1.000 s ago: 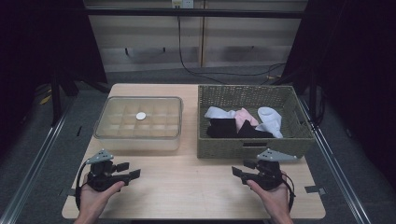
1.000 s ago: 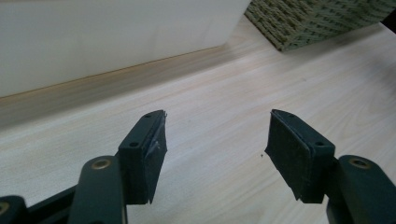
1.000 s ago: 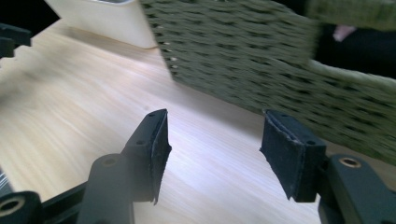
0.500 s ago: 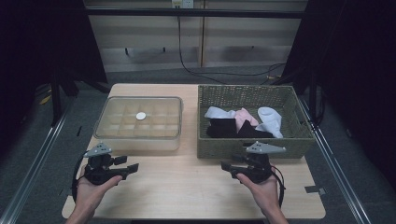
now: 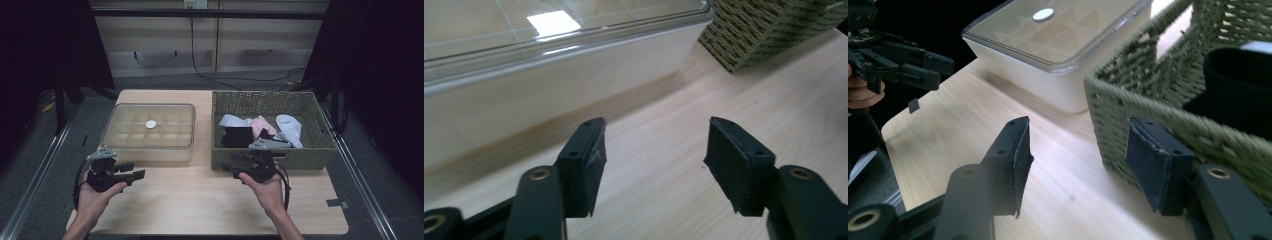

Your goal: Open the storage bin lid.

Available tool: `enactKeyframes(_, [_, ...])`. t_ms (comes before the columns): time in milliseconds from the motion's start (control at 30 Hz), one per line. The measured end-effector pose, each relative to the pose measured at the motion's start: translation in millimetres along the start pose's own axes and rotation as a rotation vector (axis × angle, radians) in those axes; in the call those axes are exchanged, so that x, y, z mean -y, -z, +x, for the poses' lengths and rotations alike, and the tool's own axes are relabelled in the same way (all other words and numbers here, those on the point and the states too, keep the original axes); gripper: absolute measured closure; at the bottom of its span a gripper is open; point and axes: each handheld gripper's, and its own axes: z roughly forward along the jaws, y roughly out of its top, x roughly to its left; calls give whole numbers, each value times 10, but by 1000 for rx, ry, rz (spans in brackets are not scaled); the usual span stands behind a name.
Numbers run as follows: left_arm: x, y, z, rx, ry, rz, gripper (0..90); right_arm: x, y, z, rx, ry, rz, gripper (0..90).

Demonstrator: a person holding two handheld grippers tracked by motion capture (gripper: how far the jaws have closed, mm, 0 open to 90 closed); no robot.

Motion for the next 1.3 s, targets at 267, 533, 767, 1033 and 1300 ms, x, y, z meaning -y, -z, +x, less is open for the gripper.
enactKeyframes(267, [-63, 25, 44, -13, -1, -4, 402, -177, -158, 66, -30, -4, 28, 456])
enactKeyframes(533, [-154, 47, 83, -15, -4, -22, 387, -316, -314, 97, -50, 16, 34, 458])
enactKeyframes(767, [-152, 84, 167, -24, 28, -44, 354, -427, -412, 75, -58, 27, 30, 461])
enactKeyframes(1033, [-148, 103, 236, -30, 25, -24, 327, -529, -567, 65, -85, 22, 17, 456])
enactKeyframes(1300, [-156, 132, 379, -33, 56, -31, 312, -696, -725, 56, -91, 15, 47, 438])
